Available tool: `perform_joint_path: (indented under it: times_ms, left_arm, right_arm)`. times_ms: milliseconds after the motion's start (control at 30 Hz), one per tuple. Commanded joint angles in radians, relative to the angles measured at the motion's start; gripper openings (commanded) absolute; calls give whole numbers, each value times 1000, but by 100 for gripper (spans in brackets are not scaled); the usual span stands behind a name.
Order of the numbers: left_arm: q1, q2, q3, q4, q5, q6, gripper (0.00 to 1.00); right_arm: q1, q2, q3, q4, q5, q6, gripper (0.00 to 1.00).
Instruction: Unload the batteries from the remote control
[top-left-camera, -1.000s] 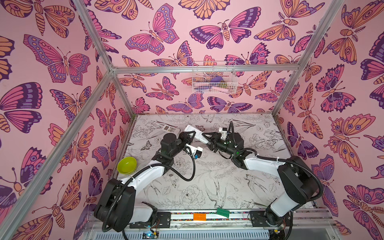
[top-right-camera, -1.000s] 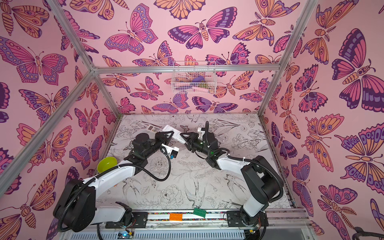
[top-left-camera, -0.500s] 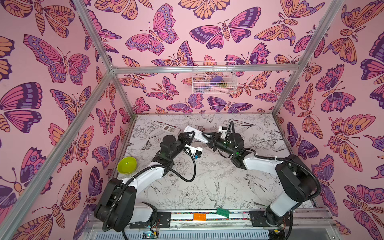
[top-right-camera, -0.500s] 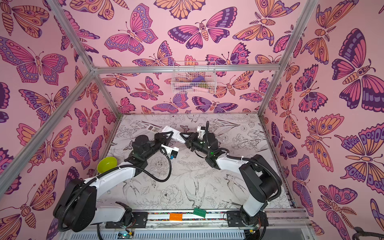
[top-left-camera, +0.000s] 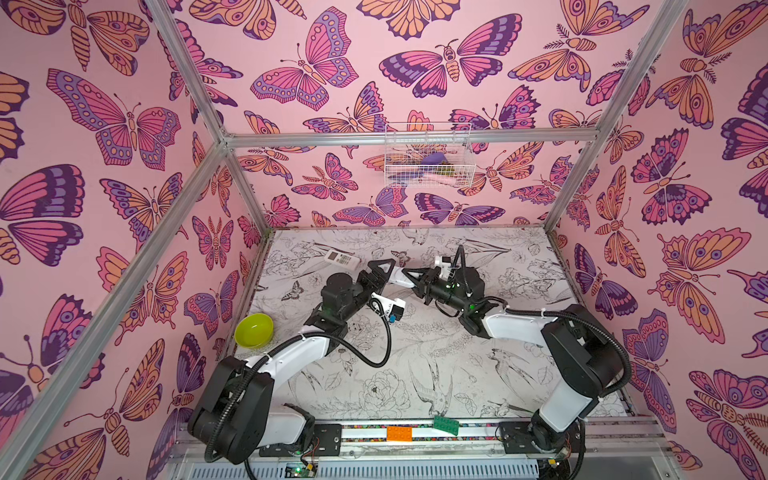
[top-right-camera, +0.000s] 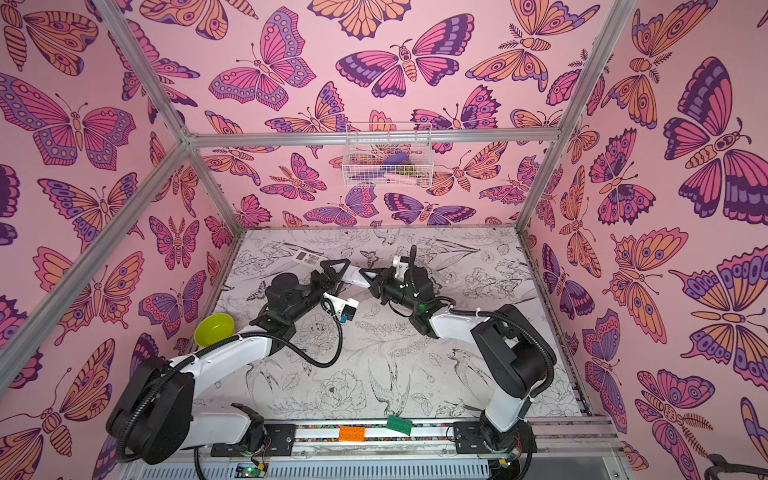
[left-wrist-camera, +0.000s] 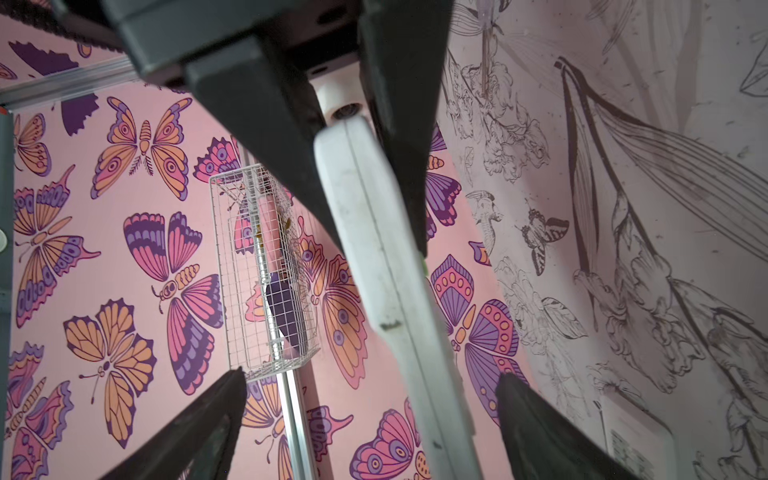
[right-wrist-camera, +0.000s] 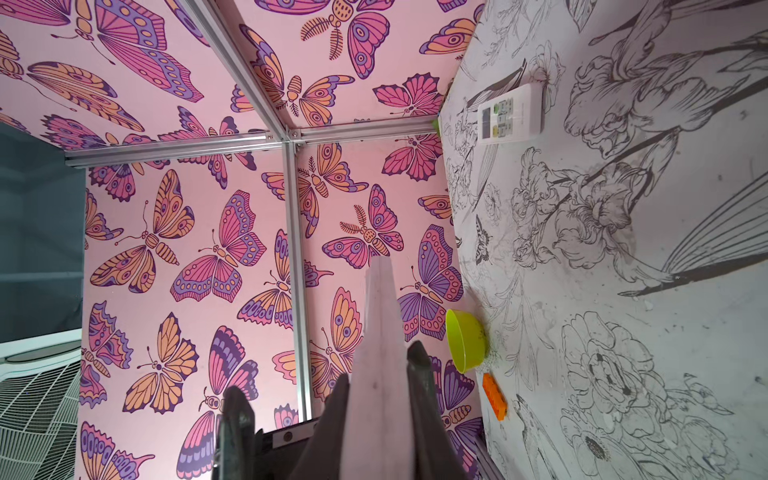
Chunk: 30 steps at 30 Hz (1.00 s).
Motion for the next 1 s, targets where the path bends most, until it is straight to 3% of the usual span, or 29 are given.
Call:
perform_joint_path:
  times_ms: [0,233,467,567,733,867,967]
  left_arm:
    - [-1,-36,-30,23,-23,-16,99]
    - [3,-114,-91,-1,-135,-104,100]
    - [9,-181,-42,-162,-312,-342,100]
    - [13,-193,77,-393,-420,-545,100]
    - [48,-155,253,-693,-483,-903,100]
    - [51,-121,399,-967,-421,-1188,100]
    - [52,-86,502,-1114,-310,-1375,100]
  right_arm:
    - [-30,-9,-18,87,-4,26,15]
    - [-106,-62,-62,78,-32,-3,15]
    - [-184,-130,-128,65,-68,-48,15]
    - [-211,-181,-143,27,-100,-101,15]
    - [-229,-254,-143,-48,-134,-163,15]
    - [-247,-315,-141,-155,-163,-241,15]
    - [-274,-371,-180,-179,-188,-259,16]
